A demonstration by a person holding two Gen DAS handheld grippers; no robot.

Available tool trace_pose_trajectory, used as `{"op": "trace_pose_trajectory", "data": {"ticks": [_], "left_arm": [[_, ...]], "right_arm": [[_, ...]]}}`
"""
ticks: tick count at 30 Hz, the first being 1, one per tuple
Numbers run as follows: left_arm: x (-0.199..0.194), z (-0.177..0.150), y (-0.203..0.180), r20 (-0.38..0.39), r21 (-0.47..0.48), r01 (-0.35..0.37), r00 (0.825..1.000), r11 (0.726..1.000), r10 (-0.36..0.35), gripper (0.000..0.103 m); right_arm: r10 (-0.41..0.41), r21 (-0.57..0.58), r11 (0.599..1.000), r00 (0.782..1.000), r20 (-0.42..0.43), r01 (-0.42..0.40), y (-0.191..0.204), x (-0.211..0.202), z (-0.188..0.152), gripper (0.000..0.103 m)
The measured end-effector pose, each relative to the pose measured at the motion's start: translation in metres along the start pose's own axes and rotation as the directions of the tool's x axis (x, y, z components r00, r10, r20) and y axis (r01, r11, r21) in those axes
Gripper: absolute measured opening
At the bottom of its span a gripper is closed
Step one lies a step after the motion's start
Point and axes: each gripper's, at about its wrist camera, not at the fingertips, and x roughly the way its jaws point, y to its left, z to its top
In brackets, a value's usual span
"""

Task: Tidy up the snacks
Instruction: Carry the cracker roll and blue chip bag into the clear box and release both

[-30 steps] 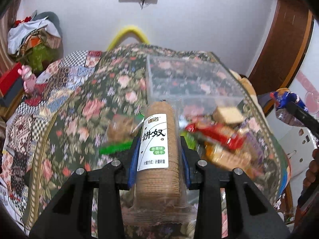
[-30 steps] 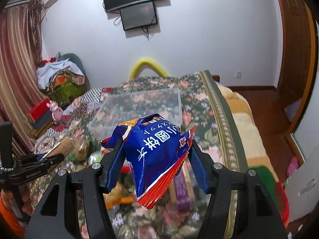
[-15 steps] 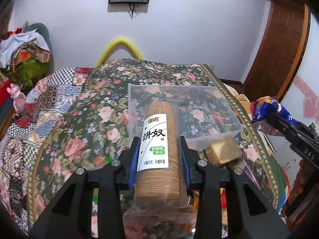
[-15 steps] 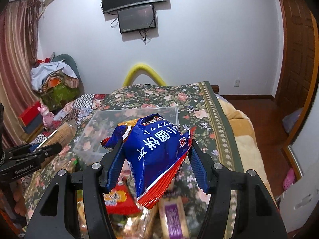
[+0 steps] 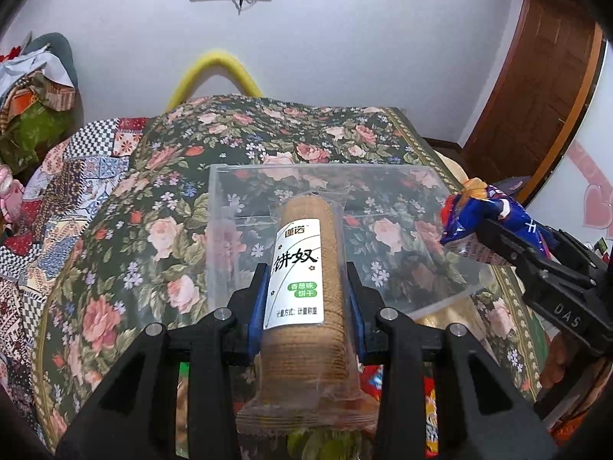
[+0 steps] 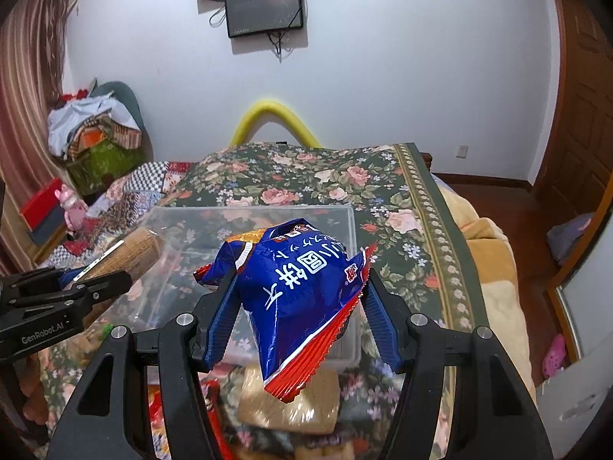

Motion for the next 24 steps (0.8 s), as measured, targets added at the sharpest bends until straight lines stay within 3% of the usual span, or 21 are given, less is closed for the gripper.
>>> {"op": "trace_pose_trajectory", "data": {"ticks": [16, 24], "left_arm": [[0.057, 0.007, 0.004, -0.067, 0.028, -0.034, 0.997, 0.999, 0.036, 0.036], [0.046, 0.007, 0.001, -0.020, 0.052, -0.058, 0.998, 0.997, 0.059, 0.036]], "right_arm": [[-0.015, -0.087, 0.996, 0.989, -0.147, 0.002, 0.006, 0.055, -0.006, 0.059], [-0.007, -0.092, 0.996, 0.984, -0.180, -0.010, 0.011, 0.059, -0.005, 0.066]]}}
